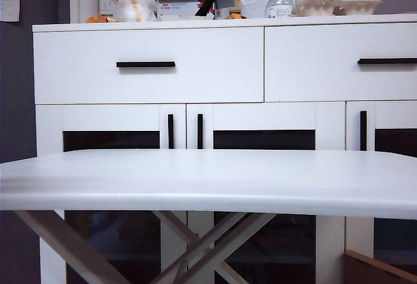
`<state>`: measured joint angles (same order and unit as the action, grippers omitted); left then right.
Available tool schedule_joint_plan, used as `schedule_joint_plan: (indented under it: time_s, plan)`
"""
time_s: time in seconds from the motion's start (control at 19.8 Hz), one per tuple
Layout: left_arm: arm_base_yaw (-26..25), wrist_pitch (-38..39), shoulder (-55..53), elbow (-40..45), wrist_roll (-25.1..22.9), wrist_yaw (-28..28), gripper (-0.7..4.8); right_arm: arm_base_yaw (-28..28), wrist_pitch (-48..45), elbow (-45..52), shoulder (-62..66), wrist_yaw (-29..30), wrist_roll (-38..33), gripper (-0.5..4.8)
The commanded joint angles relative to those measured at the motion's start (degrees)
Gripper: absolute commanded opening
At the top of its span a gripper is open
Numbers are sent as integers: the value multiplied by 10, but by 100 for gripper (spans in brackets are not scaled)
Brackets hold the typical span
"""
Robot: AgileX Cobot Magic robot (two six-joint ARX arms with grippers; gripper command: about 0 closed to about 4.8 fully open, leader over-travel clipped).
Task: Pick up a can of beer from the white table, open the left drawer, place the beer inside the drawer, and finally close the drawer.
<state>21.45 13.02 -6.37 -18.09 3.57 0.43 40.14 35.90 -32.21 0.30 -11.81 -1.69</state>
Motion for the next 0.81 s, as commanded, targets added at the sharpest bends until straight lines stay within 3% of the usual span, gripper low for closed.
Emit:
schedule_joint_plan:
  time_s: [0.05, 0.25, 0.51, 0.61, 0.81]
  plan:
    - [-19, -118, 21, 73, 3, -6, -6, 1, -10, -2, -1, -1, -2, -1]
    - [-108, -224, 25, 149, 6, 53, -6, 1, -10, -2, -1, -1, -2, -1]
    - [-217, -175, 62, 176, 5, 53, -5, 1, -10, -2, -1, -1, -2, -1]
    - [-226, -141, 62, 176, -53, 35, -6, 1, -10, -2, -1, 1, -2, -1]
    - [-219, -139, 62, 176, -50, 37, -5, 1, -10, -2, -1, 1, -2, -1]
